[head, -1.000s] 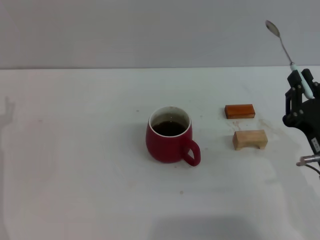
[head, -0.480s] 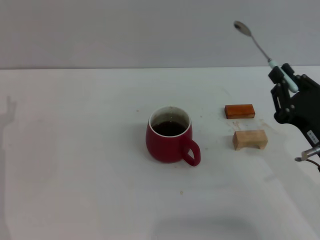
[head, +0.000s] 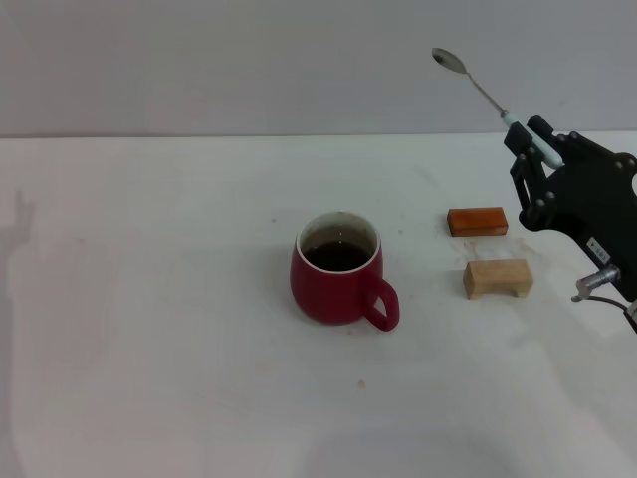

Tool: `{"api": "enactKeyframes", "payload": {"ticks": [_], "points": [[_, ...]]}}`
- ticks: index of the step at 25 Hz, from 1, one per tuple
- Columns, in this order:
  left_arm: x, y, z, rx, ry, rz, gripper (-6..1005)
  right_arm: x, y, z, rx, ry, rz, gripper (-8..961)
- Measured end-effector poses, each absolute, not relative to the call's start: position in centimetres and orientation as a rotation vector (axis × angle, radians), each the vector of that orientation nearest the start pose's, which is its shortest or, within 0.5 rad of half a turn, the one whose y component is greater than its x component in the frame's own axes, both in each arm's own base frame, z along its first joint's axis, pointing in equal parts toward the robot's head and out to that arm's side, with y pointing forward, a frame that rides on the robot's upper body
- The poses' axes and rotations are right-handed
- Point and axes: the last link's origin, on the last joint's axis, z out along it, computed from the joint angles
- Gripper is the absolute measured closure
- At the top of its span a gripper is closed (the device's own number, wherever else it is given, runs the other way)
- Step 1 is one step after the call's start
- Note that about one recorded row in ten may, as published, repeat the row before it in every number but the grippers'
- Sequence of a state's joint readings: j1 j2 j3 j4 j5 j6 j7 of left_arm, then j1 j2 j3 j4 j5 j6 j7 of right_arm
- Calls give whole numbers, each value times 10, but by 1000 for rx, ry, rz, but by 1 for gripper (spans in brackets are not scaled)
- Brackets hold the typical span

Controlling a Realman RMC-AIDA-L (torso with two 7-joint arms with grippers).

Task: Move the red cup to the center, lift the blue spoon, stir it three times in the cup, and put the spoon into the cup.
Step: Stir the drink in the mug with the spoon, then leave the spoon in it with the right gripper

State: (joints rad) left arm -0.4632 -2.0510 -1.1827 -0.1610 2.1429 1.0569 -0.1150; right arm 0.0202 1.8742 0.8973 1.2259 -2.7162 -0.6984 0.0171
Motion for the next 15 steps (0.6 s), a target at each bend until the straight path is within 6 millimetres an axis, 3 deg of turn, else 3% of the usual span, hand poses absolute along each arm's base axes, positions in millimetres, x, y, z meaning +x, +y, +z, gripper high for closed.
{"api": "enactKeyframes", "payload": {"ticks": [15], "points": [[-373, 347, 48, -1161, -724, -642, 158, 188, 304, -1, -1943, 455, 788, 815]]}}
